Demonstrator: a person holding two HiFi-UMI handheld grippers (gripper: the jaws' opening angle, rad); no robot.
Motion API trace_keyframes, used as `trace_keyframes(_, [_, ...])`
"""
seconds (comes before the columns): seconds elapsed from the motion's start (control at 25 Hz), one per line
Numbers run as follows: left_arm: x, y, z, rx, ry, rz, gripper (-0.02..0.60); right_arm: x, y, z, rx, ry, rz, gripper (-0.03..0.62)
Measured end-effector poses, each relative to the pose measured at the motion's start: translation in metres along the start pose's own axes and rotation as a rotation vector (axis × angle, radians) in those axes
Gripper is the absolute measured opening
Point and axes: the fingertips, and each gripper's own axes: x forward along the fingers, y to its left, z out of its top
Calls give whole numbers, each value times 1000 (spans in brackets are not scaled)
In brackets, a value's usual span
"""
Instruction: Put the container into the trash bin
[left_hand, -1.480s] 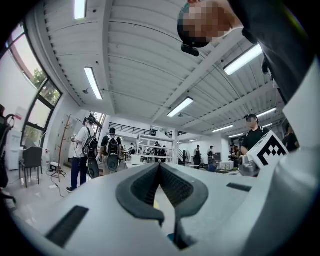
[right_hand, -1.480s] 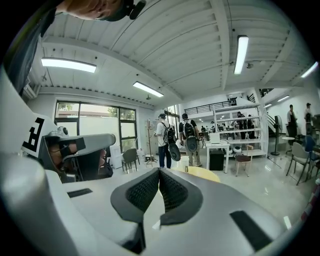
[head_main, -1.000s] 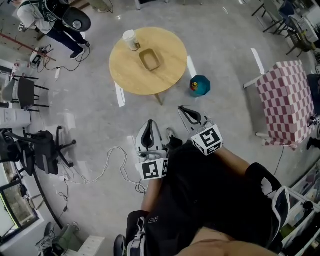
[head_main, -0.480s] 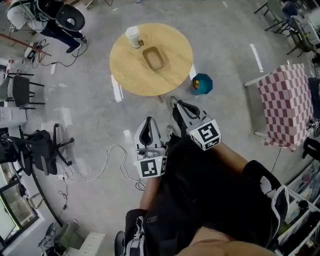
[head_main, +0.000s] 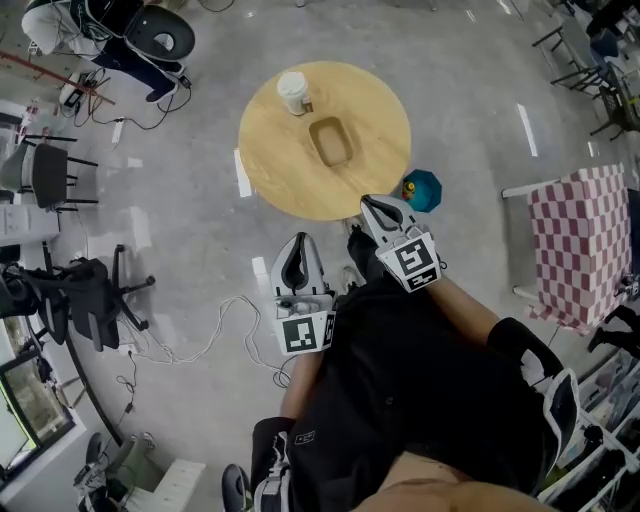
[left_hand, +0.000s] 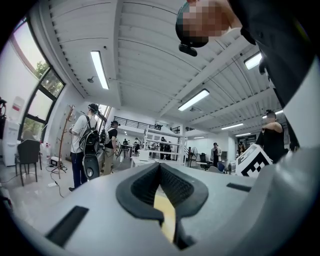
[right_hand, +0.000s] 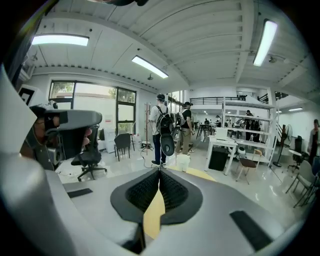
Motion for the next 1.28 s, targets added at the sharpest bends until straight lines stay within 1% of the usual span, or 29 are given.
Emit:
trace_keyframes(0.16, [34,12,0,-3,4,12,8,36,-24,-11,-67,76,19,26])
trace_keyframes(0.32, [64,18,-2,-10,17,25,9,66,-46,-39,-169,220,69,28])
trace_keyframes(0.4, [77,25,-5,-15,25,33,8,86,-51,-57,-219,294,114,29])
trace_keyframes(0.6, [101,35,-13,-14,57,59,9,126,-49,-114,-368,497,280,29])
trace_keyframes(0.72, [115,36,-16,-16,72,66,9,144,-53,-148,-467,594,335,31])
trace_keyframes(0.84, [128,43,-16,-17,80,71,9,166,-57,-177,-578,665,363,34])
trace_keyframes(0.88, [131,45,-16,-18,85,74,9,172,-58,-187,-611,690,374,44])
trace_keyframes(0.92, [134,47,-16,-21,90,78,8,177,-58,-197,-640,714,387,73])
trace_keyframes(0.96, [136,49,-17,-24,95,83,9,182,-58,-206,-668,733,398,117])
trace_keyframes(1.0, [138,51,-19,-27,101,89,9,186,-59,-214,-694,747,404,126])
trace_keyframes(1.12, [142,57,-23,-34,111,102,8,202,-63,-230,-761,765,400,126])
trace_keyframes(1.28, [147,62,-27,-38,122,117,8,218,-65,-245,-781,784,407,126])
